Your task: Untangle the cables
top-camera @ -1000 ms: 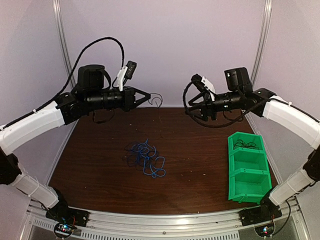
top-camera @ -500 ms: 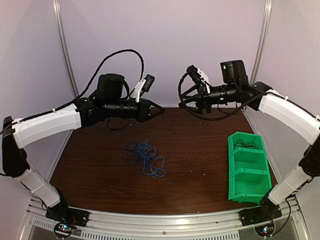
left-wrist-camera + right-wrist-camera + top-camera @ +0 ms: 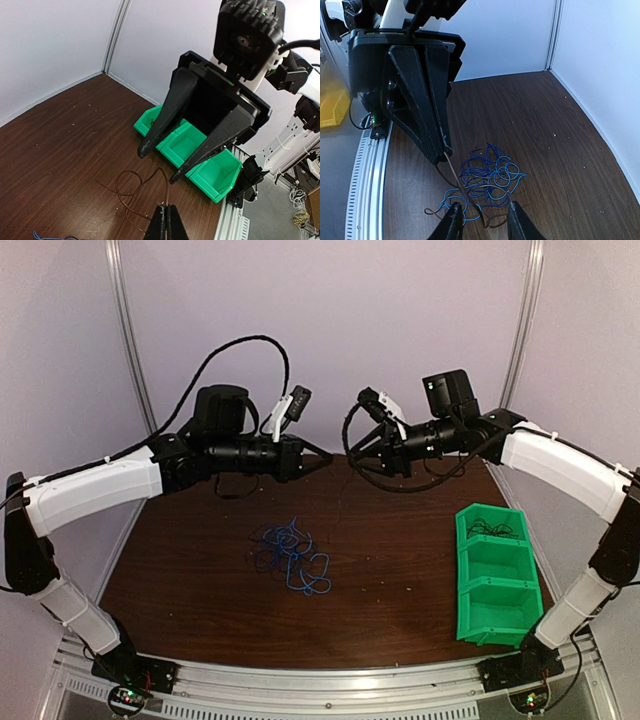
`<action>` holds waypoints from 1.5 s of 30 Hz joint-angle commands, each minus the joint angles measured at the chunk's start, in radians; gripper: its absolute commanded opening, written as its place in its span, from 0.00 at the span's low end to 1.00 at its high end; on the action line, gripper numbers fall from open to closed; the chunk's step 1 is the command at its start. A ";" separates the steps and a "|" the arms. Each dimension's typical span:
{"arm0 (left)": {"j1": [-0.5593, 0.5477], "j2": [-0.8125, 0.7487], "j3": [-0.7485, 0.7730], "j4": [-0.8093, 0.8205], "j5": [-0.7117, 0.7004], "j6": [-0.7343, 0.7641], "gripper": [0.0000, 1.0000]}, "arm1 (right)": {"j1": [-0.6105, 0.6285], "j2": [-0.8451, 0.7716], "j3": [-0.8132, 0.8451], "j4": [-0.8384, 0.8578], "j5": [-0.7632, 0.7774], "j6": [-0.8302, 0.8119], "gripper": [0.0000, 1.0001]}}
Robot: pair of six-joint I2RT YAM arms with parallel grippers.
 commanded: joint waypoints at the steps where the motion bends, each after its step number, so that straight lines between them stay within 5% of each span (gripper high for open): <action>1: -0.005 -0.006 0.026 0.040 0.013 -0.003 0.00 | 0.006 -0.010 -0.018 0.026 -0.010 0.001 0.26; 3: -0.006 -0.006 0.027 0.040 0.010 -0.002 0.00 | 0.006 -0.008 -0.018 0.025 -0.012 0.002 0.20; 8: -0.006 -0.005 0.031 0.040 0.010 -0.001 0.00 | 0.007 0.002 -0.020 0.008 -0.023 -0.008 0.27; 20: -0.006 -0.004 0.026 0.039 0.010 -0.001 0.00 | 0.014 0.025 -0.021 0.003 -0.032 -0.008 0.24; 27: -0.005 -0.004 0.019 0.039 0.004 0.002 0.00 | 0.014 0.018 -0.020 0.014 -0.019 0.002 0.00; 30: -0.006 -0.005 0.011 0.024 -0.039 0.013 0.00 | 0.004 -0.008 -0.024 -0.007 -0.001 -0.012 0.00; 37: -0.006 -0.010 -0.070 0.016 -0.112 0.038 0.40 | -0.136 -0.118 -0.098 -0.125 0.016 -0.066 0.00; 45: -0.006 0.017 -0.109 -0.052 -0.125 0.054 0.52 | -0.395 -0.253 -0.158 -0.290 0.047 -0.156 0.00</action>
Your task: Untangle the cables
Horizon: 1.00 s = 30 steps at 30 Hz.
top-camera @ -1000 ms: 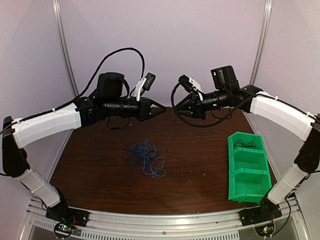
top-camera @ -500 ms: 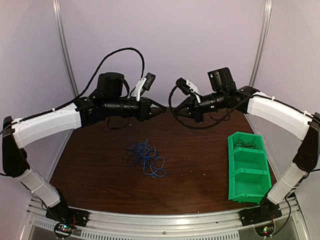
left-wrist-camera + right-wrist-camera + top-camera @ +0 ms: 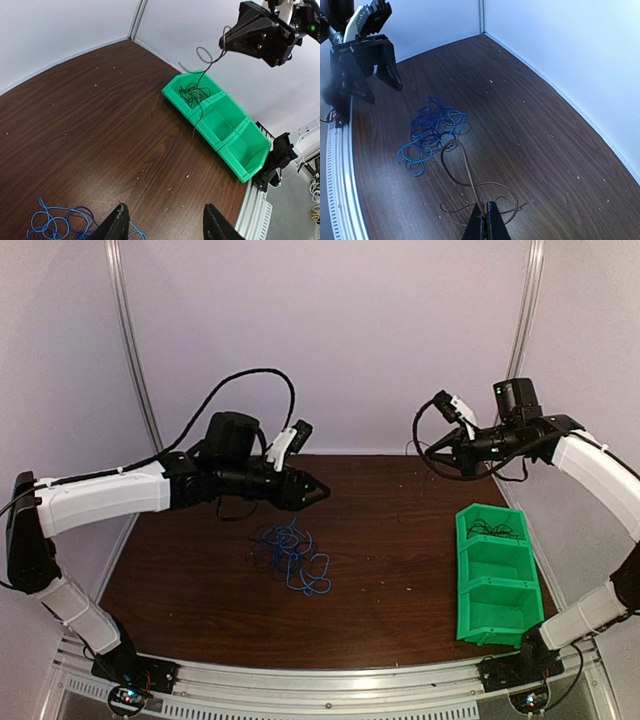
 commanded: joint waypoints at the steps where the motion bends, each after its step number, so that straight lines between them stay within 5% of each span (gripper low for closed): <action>1: -0.005 0.009 0.022 -0.053 -0.045 0.029 0.52 | -0.123 -0.082 -0.013 -0.134 0.038 -0.079 0.00; 10: -0.004 -0.017 0.107 -0.107 -0.232 0.072 0.52 | -0.416 -0.127 0.008 -0.344 0.047 -0.211 0.00; 16: 0.002 -0.017 0.026 -0.049 -0.401 0.187 0.52 | -0.519 -0.126 0.027 -0.408 0.110 -0.267 0.00; 30: 0.026 0.019 -0.084 0.002 -0.367 0.223 0.50 | -0.600 -0.038 -0.043 -0.346 0.227 -0.262 0.00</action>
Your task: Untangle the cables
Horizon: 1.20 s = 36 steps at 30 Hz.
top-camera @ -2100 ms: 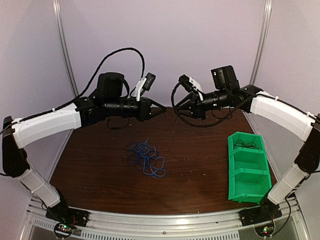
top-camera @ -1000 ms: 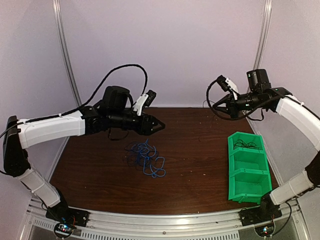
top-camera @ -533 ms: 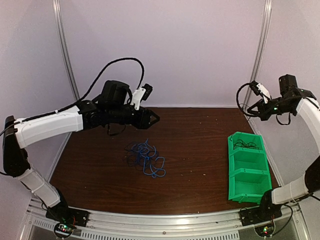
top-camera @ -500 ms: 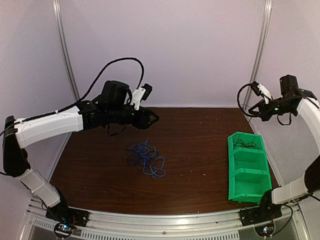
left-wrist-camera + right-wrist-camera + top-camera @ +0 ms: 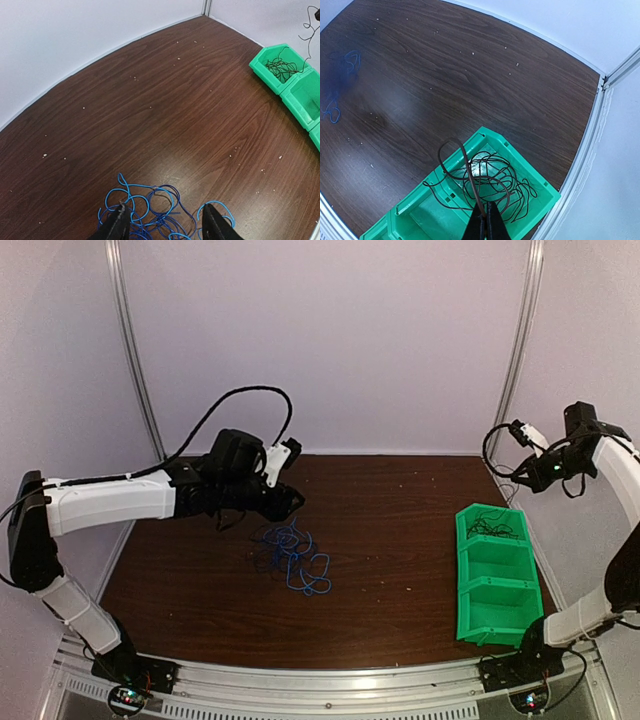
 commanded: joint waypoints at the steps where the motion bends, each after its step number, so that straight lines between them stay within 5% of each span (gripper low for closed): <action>1: 0.006 -0.003 -0.011 0.063 0.006 0.022 0.50 | -0.018 0.025 -0.024 0.033 0.070 0.002 0.00; 36: 0.006 -0.007 -0.013 0.056 0.022 0.017 0.50 | -0.035 0.294 -0.241 0.246 0.191 0.115 0.00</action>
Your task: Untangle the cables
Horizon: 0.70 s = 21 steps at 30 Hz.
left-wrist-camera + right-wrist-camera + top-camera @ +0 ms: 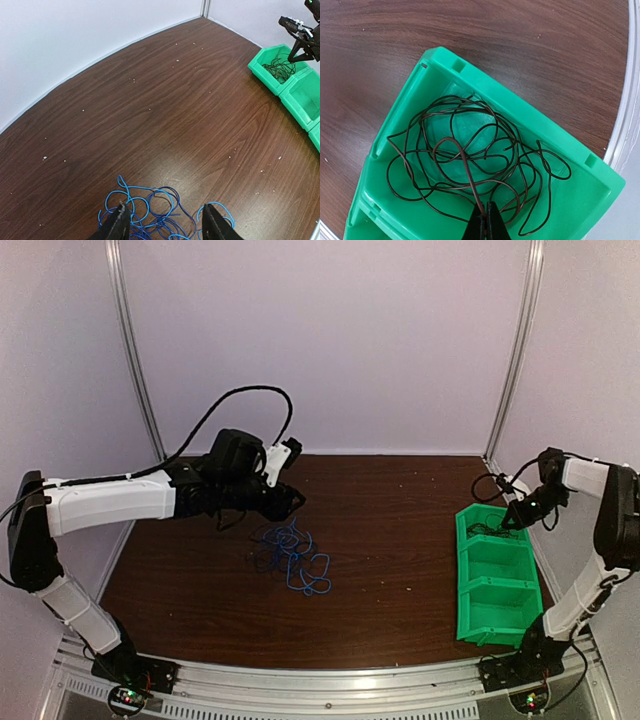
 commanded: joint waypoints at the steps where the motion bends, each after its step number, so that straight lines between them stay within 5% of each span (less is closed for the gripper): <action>1: 0.005 -0.005 -0.008 0.043 0.010 0.009 0.50 | -0.006 0.027 -0.022 0.041 0.030 0.015 0.00; 8: 0.007 -0.001 -0.005 0.038 0.010 0.008 0.51 | -0.004 0.021 -0.026 0.043 0.023 0.028 0.00; 13: 0.008 0.009 0.003 0.025 0.010 0.008 0.51 | -0.004 -0.024 0.002 -0.012 0.025 0.021 0.19; 21: 0.030 -0.009 0.003 0.023 -0.009 0.003 0.52 | 0.000 -0.169 0.095 -0.129 -0.008 0.012 0.35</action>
